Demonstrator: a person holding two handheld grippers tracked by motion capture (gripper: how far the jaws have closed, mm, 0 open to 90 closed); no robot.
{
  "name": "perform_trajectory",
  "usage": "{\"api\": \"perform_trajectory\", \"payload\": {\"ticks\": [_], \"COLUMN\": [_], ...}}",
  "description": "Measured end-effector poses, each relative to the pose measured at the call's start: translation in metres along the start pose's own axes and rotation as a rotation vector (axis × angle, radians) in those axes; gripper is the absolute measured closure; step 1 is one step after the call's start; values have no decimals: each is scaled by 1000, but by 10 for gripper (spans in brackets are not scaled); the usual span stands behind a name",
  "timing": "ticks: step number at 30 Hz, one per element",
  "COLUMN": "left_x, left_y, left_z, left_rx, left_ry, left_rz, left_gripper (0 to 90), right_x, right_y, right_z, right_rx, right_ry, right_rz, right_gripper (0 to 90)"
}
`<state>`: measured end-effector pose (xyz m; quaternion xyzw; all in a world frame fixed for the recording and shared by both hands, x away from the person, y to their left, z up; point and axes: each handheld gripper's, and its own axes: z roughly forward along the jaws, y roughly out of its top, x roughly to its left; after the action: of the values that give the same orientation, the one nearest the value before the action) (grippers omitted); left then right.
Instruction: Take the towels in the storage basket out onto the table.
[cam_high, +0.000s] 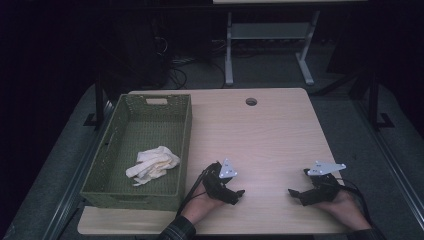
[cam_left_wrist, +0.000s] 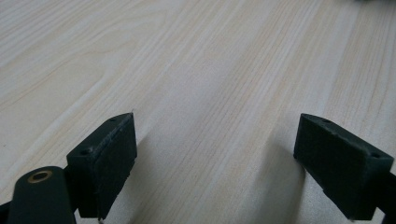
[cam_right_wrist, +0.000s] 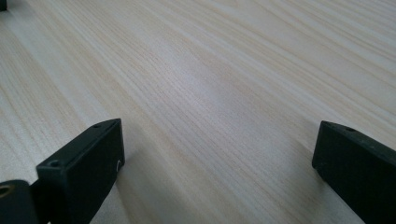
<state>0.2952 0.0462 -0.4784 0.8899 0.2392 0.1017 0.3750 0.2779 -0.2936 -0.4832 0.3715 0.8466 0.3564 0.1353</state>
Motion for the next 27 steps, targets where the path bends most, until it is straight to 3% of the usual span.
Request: {"api": "perform_trajectory", "payload": {"ticks": [14,23,27], "left_x": [0,6,6], "left_y": [4,6,10], "left_z": [-3,-18,-22], "left_rx": [35,16,3], "left_ry": [-1,30,41], "left_rz": [-29,-51,-36], "left_gripper": [129,131,132], "right_x": [0,0,1], "right_y": [0,0,0], "right_z": [0,1,0], "right_rx": [-2,-2,-3], "right_ry": [5,12,9], "right_rz": [-2,-6,-2], "right_gripper": [20,20,20]}}
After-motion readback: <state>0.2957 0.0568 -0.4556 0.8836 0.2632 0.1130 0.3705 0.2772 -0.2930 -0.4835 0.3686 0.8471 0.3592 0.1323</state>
